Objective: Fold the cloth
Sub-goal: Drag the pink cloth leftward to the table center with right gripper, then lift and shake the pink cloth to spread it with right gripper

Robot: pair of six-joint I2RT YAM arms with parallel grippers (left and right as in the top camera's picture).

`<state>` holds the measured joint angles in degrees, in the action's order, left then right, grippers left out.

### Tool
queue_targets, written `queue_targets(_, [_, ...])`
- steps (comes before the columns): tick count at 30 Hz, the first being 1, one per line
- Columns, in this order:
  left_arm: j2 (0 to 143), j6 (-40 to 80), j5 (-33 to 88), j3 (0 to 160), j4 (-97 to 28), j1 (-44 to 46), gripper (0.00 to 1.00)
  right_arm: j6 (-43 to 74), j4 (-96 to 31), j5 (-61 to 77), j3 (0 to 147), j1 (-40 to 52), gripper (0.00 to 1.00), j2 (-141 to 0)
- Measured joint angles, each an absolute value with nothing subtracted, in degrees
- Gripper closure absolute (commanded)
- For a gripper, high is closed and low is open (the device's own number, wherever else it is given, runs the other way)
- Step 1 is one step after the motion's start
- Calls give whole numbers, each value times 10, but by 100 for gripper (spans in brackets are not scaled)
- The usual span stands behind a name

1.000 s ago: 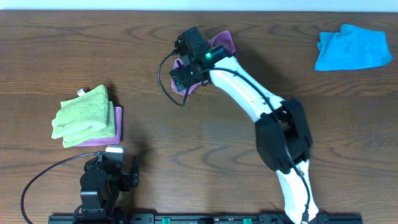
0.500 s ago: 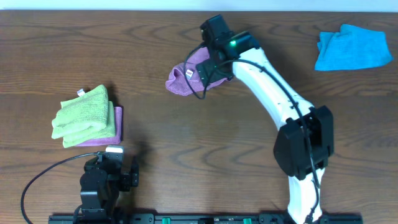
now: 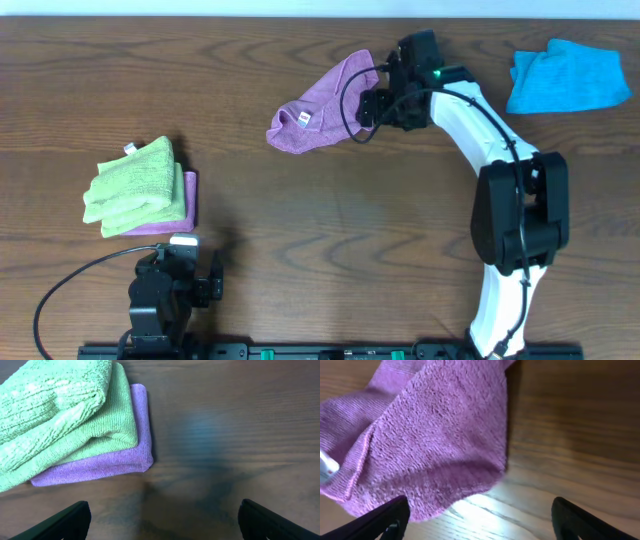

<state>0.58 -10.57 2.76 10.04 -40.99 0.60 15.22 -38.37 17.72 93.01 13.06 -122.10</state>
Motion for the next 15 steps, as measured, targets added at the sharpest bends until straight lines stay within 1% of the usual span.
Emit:
queue_targets(7, [6,-106,28,100,-410,6,5,213,-293,237,863,130,23,-1221])
queue_targets(15, [6,-106,28,100,-410,6,5,246,-237,238,822,130,29,-1221])
